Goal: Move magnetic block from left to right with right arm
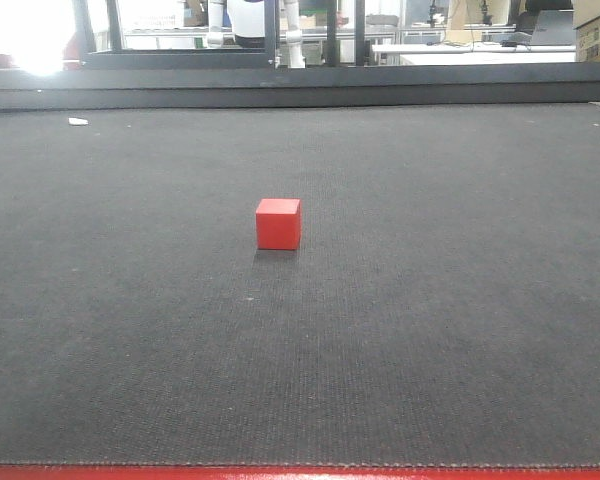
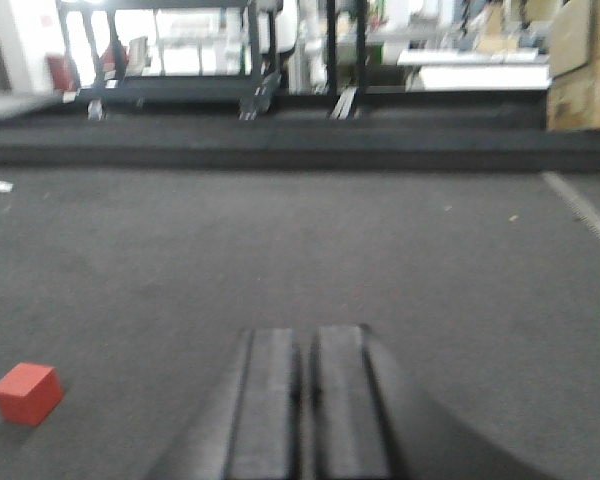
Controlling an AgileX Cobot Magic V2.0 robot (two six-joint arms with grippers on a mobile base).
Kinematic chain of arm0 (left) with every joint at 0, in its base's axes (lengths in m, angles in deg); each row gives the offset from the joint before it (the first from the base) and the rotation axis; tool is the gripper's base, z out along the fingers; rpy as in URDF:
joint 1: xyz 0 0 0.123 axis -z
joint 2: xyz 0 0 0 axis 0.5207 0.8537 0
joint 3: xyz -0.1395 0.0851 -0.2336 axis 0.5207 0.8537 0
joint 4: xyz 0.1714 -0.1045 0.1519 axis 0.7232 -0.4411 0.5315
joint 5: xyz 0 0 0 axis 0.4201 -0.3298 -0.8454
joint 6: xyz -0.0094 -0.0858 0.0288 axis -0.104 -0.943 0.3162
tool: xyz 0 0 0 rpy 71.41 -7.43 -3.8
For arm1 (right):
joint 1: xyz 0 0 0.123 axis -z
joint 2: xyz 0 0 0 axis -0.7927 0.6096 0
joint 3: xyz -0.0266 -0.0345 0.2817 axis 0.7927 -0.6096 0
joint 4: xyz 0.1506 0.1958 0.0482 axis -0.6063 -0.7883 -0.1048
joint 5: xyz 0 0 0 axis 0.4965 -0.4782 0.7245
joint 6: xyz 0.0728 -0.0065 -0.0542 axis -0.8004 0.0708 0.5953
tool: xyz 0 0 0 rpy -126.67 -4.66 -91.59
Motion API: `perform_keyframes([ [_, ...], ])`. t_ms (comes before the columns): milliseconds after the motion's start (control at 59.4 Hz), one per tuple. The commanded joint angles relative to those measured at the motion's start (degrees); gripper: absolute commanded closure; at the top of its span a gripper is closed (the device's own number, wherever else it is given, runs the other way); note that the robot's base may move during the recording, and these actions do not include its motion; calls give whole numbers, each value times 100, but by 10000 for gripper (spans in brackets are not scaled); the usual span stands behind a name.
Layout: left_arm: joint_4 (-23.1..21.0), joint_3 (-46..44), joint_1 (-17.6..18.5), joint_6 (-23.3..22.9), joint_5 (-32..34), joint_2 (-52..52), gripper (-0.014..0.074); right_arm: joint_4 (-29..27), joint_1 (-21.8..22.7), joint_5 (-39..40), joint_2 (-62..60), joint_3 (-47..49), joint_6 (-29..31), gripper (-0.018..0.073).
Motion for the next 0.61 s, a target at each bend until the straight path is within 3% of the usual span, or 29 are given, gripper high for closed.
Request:
perform_keyframes([
  [0,0,53,42,-38,528,-78,713,51,-225,407,834,548,0,190],
  [101,0,53,42,-38,528,-78,713,51,-547,318,1665,1017,0,38],
  [219,0,53,42,-38,528,-78,713,51,-922,70,2591,1675,0,-66],
  [404,0,53,42,-38,528,-78,712,51,-1697,-616,4153,2854,-112,-76],
  [589,0,53,42,-38,528,-78,713,51,-2423,-1407,5554,4291,-586,-76],
])
